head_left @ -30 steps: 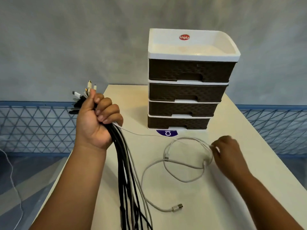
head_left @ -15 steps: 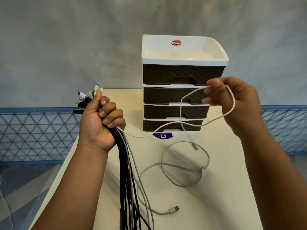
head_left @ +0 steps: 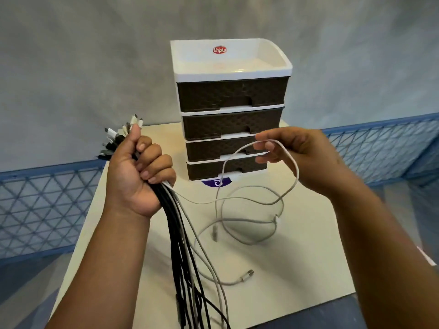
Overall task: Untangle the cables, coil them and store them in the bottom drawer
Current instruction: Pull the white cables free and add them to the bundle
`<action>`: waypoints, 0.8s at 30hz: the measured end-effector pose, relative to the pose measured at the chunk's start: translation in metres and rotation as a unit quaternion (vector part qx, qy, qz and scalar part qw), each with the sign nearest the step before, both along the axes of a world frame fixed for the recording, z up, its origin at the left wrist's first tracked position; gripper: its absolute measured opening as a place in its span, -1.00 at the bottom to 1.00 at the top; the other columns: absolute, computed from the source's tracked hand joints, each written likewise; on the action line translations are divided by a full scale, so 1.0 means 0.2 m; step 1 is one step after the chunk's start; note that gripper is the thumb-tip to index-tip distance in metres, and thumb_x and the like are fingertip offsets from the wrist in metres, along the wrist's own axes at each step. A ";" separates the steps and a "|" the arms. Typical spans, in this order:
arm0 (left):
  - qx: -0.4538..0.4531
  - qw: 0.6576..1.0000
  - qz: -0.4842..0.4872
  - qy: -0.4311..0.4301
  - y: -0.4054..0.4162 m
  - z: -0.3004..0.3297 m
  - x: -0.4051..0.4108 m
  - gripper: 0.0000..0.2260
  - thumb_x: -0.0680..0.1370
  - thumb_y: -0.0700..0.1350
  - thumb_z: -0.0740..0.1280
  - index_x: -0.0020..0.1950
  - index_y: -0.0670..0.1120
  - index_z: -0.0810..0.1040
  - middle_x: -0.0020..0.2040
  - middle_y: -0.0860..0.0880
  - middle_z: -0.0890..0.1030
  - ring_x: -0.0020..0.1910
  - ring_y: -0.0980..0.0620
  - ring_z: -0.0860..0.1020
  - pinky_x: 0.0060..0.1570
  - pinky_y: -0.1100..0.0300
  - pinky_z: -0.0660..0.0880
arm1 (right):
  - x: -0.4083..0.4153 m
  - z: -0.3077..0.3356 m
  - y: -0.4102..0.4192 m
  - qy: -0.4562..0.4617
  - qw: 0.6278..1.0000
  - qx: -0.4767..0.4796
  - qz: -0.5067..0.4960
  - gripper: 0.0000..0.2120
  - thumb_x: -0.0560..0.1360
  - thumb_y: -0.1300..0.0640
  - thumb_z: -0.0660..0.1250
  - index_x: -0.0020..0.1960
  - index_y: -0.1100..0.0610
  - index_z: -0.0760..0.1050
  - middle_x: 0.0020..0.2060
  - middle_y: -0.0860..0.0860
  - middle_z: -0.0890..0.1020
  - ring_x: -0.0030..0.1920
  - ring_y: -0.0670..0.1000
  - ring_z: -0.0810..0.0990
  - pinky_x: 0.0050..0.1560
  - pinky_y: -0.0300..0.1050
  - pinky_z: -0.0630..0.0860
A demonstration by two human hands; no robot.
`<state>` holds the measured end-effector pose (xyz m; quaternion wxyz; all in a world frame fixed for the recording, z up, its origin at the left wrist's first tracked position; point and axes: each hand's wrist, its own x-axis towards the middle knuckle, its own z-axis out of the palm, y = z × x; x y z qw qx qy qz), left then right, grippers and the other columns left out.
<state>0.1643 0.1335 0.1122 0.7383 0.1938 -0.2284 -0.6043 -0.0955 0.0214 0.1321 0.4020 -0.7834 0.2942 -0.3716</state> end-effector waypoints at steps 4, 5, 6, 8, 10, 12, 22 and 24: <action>0.001 1.000 -0.022 -0.008 0.06 0.02 -0.10 -0.56 0.66 0.16 0.13 -0.38 0.01 0.34 -0.59 0.05 0.25 -0.59 0.17 0.10 -0.59 0.37 0.09 | -0.05 -0.02 0.11 0.012 1.000 0.003 0.005 -0.80 0.54 0.18 0.34 0.15 0.09 0.62 -0.02 -0.01 0.72 -0.09 -0.06 0.73 -0.02 -0.19 0.63; 0.002 1.000 -0.025 -0.014 0.08 0.03 -0.12 -0.56 0.65 0.16 0.13 -0.38 0.01 0.34 -0.59 0.05 0.25 -0.59 0.17 0.09 -0.59 0.37 0.07 | -0.07 -0.01 0.13 0.004 1.000 -0.006 0.009 -0.79 0.53 0.16 0.34 0.14 0.10 0.62 -0.03 -0.01 0.72 -0.09 -0.06 0.73 0.00 -0.17 0.63; 0.004 0.999 -0.027 -0.022 0.11 0.05 -0.16 -0.56 0.65 0.15 0.13 -0.39 0.01 0.34 -0.59 0.05 0.24 -0.59 0.17 0.09 -0.59 0.37 0.05 | -0.10 0.00 0.16 -0.005 1.000 -0.015 0.016 -0.78 0.52 0.14 0.35 0.14 0.10 0.62 -0.04 0.01 0.72 -0.08 -0.04 0.73 0.01 -0.14 0.64; 0.006 0.999 -0.028 -0.042 0.16 0.08 -0.23 -0.56 0.64 0.15 0.14 -0.41 0.01 0.33 -0.60 0.06 0.23 -0.60 0.16 0.08 -0.58 0.37 0.03 | -0.15 0.03 0.21 -0.029 0.998 -0.035 0.040 -0.78 0.50 0.09 0.35 0.12 0.08 0.63 -0.05 0.05 0.72 -0.07 0.02 0.73 0.02 -0.06 0.64; 0.012 0.997 -0.028 -0.071 0.20 0.12 -0.30 -0.54 0.64 0.15 0.13 -0.44 0.00 0.30 -0.62 0.06 0.22 -0.64 0.15 0.10 -0.60 0.36 0.03 | -0.22 0.07 0.25 -0.055 0.995 -0.065 0.053 -0.82 0.52 0.08 0.35 0.08 0.05 0.64 -0.08 0.05 0.72 -0.09 0.04 0.72 0.00 -0.04 0.63; 0.020 0.995 -0.015 -0.100 0.25 0.16 -0.40 -0.51 0.63 0.14 0.14 -0.46 0.00 0.26 -0.63 0.06 0.20 -0.67 0.17 0.15 -0.62 0.34 0.03 | -0.29 0.11 0.29 -0.081 0.988 -0.116 0.053 -0.88 0.55 0.10 0.35 0.04 0.03 0.64 -0.12 0.04 0.70 -0.10 -0.01 0.70 -0.02 -0.13 0.59; 0.052 0.977 0.049 -0.202 0.47 0.29 -0.92 -0.52 0.60 0.08 0.23 -0.46 0.02 0.15 -0.60 0.09 0.14 -0.63 0.14 0.09 -0.60 0.34 0.03 | -0.78 0.02 0.60 0.126 0.990 -0.049 0.040 -0.82 0.52 -0.12 0.27 -0.04 -0.09 0.62 -0.27 -0.12 0.66 -0.18 -0.13 0.64 -0.20 -0.37 0.52; 0.044 0.979 0.055 -0.192 0.52 0.32 -0.99 -0.52 0.60 0.08 0.24 -0.46 0.02 0.16 -0.60 0.09 0.15 -0.63 0.14 0.09 -0.62 0.34 0.06 | -0.82 -0.09 0.60 0.202 0.979 -0.031 0.025 -0.88 0.60 0.03 0.29 -0.03 -0.10 0.59 -0.24 -0.13 0.65 -0.24 -0.13 0.62 -0.26 -0.41 0.45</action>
